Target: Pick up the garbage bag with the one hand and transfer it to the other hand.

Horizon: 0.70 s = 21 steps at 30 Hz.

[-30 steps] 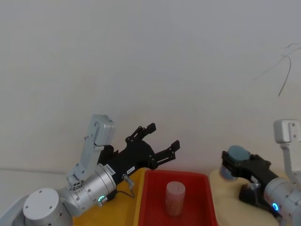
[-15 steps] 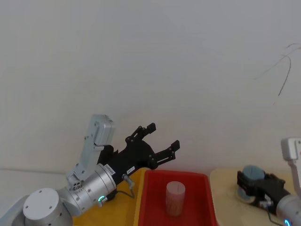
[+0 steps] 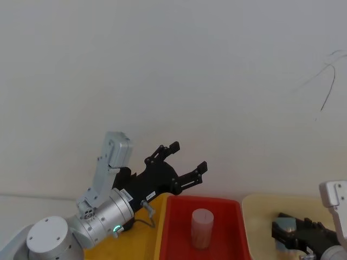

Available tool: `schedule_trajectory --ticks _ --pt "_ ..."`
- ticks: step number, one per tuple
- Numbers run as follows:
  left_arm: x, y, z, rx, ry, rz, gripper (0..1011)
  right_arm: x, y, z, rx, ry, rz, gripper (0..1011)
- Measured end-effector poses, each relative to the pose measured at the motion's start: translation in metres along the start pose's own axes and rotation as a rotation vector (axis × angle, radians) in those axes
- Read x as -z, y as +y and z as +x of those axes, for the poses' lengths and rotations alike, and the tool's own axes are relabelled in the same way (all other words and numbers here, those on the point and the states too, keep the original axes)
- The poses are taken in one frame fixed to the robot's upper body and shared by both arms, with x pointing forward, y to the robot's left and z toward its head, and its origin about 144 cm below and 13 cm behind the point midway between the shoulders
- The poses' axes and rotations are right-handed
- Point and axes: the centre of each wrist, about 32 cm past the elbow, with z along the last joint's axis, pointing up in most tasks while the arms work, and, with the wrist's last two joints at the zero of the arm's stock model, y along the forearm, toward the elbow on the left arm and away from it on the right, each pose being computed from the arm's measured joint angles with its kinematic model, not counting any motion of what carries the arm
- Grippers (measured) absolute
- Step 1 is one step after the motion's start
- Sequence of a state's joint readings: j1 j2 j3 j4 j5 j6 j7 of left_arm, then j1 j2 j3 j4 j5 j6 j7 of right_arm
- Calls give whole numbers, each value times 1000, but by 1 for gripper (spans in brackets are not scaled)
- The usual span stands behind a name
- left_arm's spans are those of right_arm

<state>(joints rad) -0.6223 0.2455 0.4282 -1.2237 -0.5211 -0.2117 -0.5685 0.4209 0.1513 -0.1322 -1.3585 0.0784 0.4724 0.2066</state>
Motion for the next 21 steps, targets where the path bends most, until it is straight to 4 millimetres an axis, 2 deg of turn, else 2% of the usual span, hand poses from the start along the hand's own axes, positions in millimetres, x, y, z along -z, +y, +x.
schedule_trajectory --ticks 4,10,21 --pt "0 0 0 0 0 0 1002 2 -1 0 11 6 17 996" --pt "0 0 0 0 0 0 1002 -1 -1 0 24 15 60 1000" --pt "0 0 0 0 0 0 1002 -20 -9 -2 -1 46 158 1000"
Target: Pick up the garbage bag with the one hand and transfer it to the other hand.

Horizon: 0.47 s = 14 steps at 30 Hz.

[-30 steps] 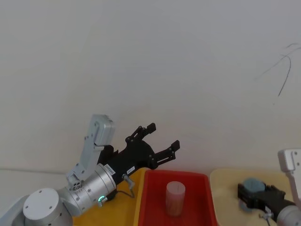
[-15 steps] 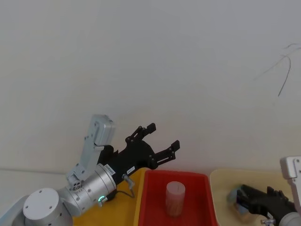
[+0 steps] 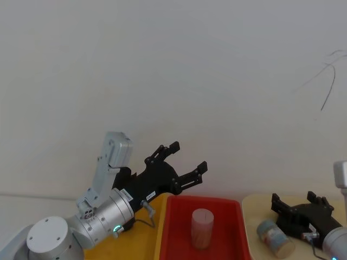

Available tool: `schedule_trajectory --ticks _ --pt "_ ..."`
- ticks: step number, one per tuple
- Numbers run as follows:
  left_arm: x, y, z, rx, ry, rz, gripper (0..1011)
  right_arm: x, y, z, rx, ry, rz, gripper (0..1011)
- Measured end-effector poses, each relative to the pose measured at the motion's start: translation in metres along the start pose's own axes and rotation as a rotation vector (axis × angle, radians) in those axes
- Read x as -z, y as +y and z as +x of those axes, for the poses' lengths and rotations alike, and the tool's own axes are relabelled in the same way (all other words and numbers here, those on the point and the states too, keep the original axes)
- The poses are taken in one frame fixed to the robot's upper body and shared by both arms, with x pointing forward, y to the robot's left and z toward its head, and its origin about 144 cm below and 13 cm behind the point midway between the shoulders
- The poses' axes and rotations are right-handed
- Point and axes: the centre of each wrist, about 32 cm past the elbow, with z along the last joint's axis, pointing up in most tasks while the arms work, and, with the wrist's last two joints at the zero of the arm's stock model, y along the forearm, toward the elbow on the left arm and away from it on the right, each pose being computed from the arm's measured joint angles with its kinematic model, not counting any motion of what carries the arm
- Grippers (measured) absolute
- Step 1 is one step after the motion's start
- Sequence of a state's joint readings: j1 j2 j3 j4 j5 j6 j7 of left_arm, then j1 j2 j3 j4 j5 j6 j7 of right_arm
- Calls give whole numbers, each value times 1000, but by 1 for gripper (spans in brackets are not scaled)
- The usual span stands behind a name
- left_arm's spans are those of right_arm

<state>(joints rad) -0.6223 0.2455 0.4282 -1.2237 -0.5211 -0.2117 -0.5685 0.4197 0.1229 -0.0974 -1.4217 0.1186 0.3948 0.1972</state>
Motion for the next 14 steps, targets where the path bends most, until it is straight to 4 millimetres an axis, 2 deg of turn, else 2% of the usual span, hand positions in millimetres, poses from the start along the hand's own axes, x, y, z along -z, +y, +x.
schedule_trajectory --ticks 14 --pt "0 0 0 0 0 0 1002 -6 -23 -23 -91 32 43 1000"
